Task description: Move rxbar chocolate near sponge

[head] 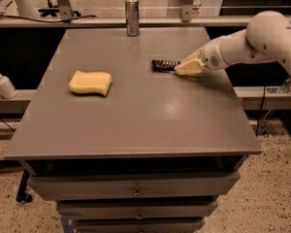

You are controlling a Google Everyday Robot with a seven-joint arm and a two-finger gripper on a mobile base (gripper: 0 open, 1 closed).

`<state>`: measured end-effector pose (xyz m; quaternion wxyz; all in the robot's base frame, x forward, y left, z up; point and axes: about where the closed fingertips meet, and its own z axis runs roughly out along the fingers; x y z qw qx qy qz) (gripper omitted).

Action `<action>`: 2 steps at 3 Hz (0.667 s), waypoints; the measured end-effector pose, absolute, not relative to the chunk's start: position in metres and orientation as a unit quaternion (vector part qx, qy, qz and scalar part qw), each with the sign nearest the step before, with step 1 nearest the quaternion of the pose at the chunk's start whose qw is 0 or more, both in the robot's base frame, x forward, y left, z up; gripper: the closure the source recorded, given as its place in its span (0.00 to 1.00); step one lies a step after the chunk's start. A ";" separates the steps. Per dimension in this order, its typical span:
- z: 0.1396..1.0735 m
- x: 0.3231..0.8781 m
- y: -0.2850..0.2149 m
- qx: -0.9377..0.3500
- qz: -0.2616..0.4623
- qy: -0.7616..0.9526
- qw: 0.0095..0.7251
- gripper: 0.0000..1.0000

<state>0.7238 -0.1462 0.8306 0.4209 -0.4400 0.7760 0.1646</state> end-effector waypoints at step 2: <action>0.831 0.724 -0.146 -0.440 0.165 0.776 0.421 0.36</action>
Offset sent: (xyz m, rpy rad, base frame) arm -0.0021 -0.0188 -0.0058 0.0047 -0.0258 -0.0241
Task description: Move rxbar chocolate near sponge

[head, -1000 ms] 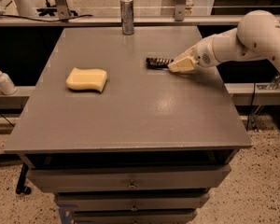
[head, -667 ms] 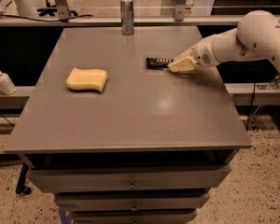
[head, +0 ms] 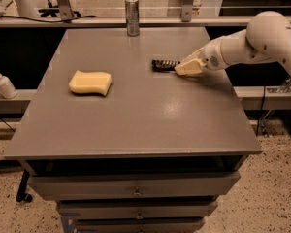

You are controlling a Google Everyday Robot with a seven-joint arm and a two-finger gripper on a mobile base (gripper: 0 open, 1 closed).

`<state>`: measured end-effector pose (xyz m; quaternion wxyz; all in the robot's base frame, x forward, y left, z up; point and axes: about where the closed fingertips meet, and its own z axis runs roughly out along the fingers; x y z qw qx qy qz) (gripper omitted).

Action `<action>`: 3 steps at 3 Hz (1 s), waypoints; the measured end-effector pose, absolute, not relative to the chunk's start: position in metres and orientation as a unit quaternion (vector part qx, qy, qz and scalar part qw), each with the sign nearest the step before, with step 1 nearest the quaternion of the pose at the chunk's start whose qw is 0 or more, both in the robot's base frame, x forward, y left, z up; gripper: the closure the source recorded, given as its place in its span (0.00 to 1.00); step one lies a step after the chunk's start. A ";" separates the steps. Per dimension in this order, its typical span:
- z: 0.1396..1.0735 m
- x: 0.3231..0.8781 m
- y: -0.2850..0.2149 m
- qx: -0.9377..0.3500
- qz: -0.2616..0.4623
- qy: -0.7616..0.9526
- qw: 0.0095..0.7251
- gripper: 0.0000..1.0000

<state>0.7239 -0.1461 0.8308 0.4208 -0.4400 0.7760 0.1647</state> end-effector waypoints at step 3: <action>0.831 0.724 -0.146 -0.440 0.165 0.776 0.421 0.00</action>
Offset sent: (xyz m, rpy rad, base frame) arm -0.0080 -0.0251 0.0129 0.0428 -0.0287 0.0090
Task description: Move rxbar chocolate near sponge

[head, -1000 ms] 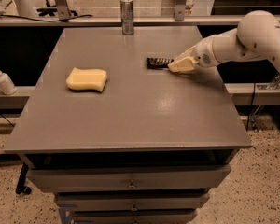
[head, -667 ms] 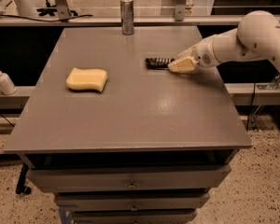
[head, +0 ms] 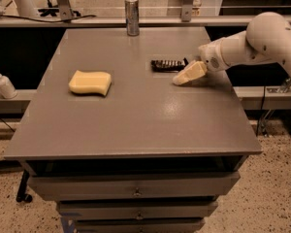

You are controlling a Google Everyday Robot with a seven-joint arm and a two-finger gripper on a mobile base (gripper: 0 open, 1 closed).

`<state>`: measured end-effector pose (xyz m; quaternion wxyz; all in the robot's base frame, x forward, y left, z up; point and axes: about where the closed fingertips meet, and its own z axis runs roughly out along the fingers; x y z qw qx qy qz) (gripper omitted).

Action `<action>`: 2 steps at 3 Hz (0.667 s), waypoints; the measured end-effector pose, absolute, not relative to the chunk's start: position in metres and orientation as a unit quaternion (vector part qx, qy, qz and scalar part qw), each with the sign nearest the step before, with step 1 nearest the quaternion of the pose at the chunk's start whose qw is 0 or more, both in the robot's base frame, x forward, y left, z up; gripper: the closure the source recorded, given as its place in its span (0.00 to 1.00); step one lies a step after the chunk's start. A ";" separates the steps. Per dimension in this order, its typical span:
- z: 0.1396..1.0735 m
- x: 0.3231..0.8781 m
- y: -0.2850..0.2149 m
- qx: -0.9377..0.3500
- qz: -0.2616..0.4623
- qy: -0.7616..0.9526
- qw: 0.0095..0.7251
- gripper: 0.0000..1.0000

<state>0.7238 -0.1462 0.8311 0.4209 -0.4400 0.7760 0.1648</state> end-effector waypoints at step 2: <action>0.856 0.708 -0.151 -0.434 0.230 0.770 0.408 0.00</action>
Offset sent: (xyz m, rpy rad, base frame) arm -0.0276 -0.0078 0.0457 0.1621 0.1121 0.0861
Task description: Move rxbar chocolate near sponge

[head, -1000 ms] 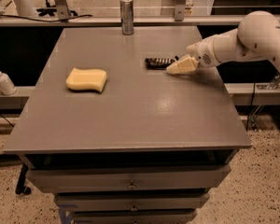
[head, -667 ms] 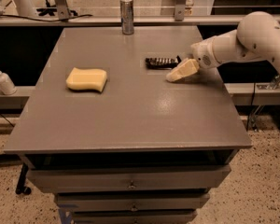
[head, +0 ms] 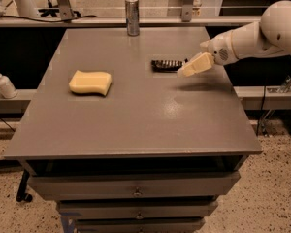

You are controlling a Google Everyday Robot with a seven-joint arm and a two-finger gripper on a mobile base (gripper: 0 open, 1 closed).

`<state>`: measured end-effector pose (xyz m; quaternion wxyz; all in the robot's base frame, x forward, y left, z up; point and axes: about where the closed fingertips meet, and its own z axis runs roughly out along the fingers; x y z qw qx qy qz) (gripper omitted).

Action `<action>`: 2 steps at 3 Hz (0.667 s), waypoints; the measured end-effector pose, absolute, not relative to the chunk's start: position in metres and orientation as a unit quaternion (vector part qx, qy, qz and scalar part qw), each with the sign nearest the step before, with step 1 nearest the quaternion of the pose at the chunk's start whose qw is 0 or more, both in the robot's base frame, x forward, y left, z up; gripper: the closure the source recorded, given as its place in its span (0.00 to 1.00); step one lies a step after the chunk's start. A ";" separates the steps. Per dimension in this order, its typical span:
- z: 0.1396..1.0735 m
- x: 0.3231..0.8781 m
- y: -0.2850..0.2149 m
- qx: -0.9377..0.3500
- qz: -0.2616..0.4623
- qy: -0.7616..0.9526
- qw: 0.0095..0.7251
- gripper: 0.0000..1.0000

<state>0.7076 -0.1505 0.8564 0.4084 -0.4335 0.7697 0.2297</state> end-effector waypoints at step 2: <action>0.842 0.706 -0.137 -0.435 0.264 0.768 0.388 0.00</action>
Offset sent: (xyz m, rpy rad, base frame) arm -0.0016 0.0187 -0.0197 0.0462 0.0742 0.0616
